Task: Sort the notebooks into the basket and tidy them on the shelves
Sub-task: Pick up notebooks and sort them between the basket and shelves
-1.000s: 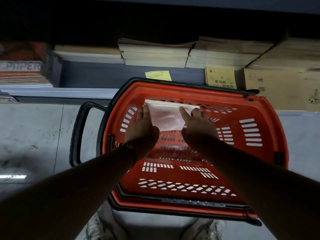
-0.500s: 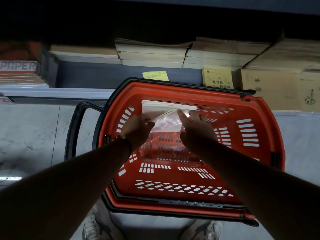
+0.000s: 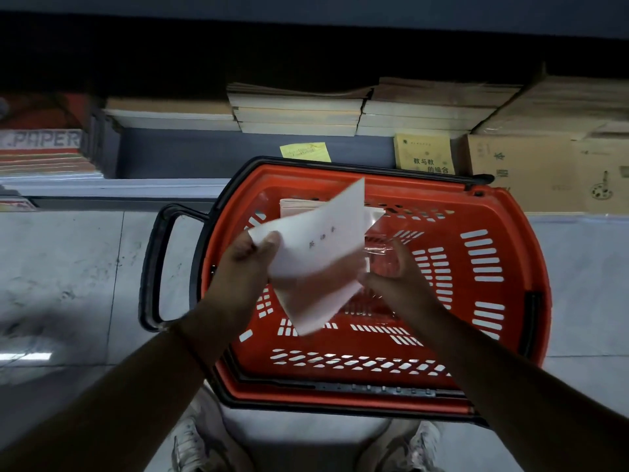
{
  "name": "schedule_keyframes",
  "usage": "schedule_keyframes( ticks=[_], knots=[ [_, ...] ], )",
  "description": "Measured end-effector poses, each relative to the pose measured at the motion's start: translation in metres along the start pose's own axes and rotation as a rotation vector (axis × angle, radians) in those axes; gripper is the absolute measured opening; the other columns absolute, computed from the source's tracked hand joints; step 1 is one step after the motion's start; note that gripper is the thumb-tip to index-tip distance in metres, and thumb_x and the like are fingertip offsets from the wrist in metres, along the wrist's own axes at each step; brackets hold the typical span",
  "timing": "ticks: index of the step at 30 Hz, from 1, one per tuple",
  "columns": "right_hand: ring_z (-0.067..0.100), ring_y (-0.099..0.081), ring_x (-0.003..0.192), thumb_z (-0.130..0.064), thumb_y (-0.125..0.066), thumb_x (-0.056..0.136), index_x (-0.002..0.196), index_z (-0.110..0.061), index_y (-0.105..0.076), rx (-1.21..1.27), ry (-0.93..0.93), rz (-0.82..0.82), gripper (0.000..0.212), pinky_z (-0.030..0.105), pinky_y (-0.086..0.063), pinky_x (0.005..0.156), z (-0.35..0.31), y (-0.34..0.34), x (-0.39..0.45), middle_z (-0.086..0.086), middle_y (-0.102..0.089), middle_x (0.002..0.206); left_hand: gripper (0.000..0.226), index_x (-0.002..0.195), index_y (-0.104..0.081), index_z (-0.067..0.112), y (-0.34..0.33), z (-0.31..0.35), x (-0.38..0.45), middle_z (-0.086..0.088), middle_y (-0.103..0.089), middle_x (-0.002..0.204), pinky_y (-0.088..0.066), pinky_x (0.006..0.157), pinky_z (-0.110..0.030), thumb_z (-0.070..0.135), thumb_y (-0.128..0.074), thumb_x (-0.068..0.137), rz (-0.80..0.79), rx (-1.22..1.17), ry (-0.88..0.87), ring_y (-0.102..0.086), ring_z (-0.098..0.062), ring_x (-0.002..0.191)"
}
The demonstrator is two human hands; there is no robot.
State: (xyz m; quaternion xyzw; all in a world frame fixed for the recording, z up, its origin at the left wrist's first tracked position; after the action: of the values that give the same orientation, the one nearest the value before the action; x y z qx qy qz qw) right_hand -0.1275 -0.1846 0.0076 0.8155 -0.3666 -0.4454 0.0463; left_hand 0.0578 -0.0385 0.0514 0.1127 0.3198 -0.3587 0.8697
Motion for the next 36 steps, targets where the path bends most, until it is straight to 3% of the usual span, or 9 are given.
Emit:
schedule_keyframes(
  ticks=[3, 5, 7, 9, 13, 17, 21, 34, 36],
  knots=[
    [0.032, -0.041, 0.138, -0.041, -0.074, 0.085, 0.155, -0.025, -0.025, -0.073, -0.164, -0.115, 0.087, 0.035, -0.045, 0.094, -0.013, 0.005, -0.013, 0.008, -0.034, 0.157, 0.02, 0.101, -0.063, 0.041, 0.005, 0.029, -0.008, 0.012, -0.072, 0.1, -0.058, 0.061, -0.026, 0.035, -0.045, 0.103, 0.0, -0.104, 0.04, -0.073, -0.01, 0.089],
    [0.029, -0.051, 0.123, -0.05, -0.071, 0.084, 0.149, -0.024, -0.039, -0.09, -0.223, -0.17, 0.077, 0.03, -0.049, 0.077, -0.024, 0.012, -0.024, 0.005, -0.044, 0.148, 0.019, 0.107, -0.063, 0.035, 0.007, 0.048, -0.012, 0.004, -0.076, 0.096, -0.057, 0.053, -0.028, 0.038, -0.045, 0.103, 0.001, -0.163, 0.093, -0.075, -0.014, 0.079],
    [0.017, -0.058, 0.102, -0.047, -0.068, 0.088, 0.129, -0.026, -0.059, 0.019, -0.17, -0.217, 0.047, 0.025, -0.044, 0.064, -0.035, 0.022, -0.035, -0.003, -0.06, 0.128, 0.024, 0.114, -0.063, 0.027, 0.009, 0.063, -0.014, -0.002, -0.077, 0.101, -0.059, 0.064, -0.036, 0.041, -0.047, 0.102, -0.018, -0.251, 0.116, -0.076, -0.02, 0.085],
    [0.015, -0.065, 0.098, -0.041, -0.065, 0.092, 0.115, -0.026, -0.067, 0.127, -0.111, -0.212, 0.028, 0.025, -0.05, 0.068, -0.04, 0.032, -0.049, -0.006, -0.07, 0.112, 0.036, 0.125, -0.061, 0.022, 0.012, 0.076, -0.017, -0.005, -0.074, 0.115, -0.056, 0.078, -0.041, 0.045, -0.048, 0.101, -0.072, -0.355, 0.142, -0.073, -0.022, 0.101],
    [0.019, -0.067, 0.105, -0.038, -0.064, 0.094, 0.117, -0.023, -0.067, 0.218, -0.068, -0.126, 0.027, 0.041, -0.051, 0.095, -0.049, 0.041, -0.076, -0.002, -0.072, 0.11, 0.039, 0.128, -0.061, 0.021, 0.009, 0.082, -0.034, -0.004, -0.072, 0.12, -0.058, 0.084, -0.042, 0.041, -0.052, 0.095, -0.23, -0.285, 0.227, -0.07, -0.022, 0.108],
    [0.016, -0.064, 0.104, -0.037, -0.059, 0.097, 0.121, -0.023, -0.064, 0.185, -0.019, 0.008, 0.028, 0.037, -0.051, 0.09, -0.064, 0.051, -0.108, -0.003, -0.069, 0.113, 0.037, 0.123, -0.065, 0.016, -0.008, 0.071, -0.077, -0.008, -0.072, 0.12, -0.052, 0.099, -0.047, 0.026, -0.06, 0.088, -0.351, -0.105, 0.311, -0.067, -0.027, 0.114],
    [0.016, -0.061, 0.108, -0.036, -0.057, 0.098, 0.126, -0.023, -0.062, 0.127, 0.042, 0.072, 0.031, 0.038, -0.047, 0.096, -0.091, 0.074, -0.149, -0.003, -0.067, 0.117, 0.037, 0.123, -0.067, 0.018, -0.015, 0.092, -0.121, -0.004, -0.073, 0.119, -0.049, 0.101, -0.048, 0.022, -0.07, 0.086, -0.338, 0.017, 0.215, -0.067, -0.025, 0.113],
    [0.012, -0.069, 0.091, -0.03, -0.054, 0.1, 0.106, -0.031, -0.072, 0.325, 0.164, 0.231, 0.019, 0.03, -0.05, 0.078, -0.21, 0.186, -0.334, -0.012, -0.075, 0.094, 0.023, 0.109, -0.069, 0.034, -0.037, 0.282, -0.274, 0.024, -0.072, 0.109, -0.048, 0.086, -0.015, 0.019, -0.067, 0.093, -0.39, 0.311, -0.062, -0.067, 0.002, 0.105],
    [0.006, -0.069, 0.095, -0.031, -0.054, 0.1, 0.109, -0.035, -0.072, 0.334, 0.196, 0.242, 0.021, 0.033, -0.051, 0.085, -0.229, 0.204, -0.358, -0.015, -0.075, 0.099, 0.024, 0.111, -0.069, 0.034, -0.045, 0.31, -0.296, 0.024, -0.072, 0.11, -0.047, 0.086, -0.013, 0.017, -0.065, 0.094, -0.41, 0.33, -0.127, -0.066, 0.003, 0.107]
  ],
)
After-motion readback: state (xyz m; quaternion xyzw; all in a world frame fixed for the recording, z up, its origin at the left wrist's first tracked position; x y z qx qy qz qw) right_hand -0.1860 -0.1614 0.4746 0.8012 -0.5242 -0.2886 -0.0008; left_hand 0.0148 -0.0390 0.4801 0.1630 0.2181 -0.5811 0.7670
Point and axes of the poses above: each hand's wrist, its own x-axis towards the middle knuckle, its own y-axis out of the back of the hand, z = x × y, the point moved 3 cm from there along x, towards the middle knuckle
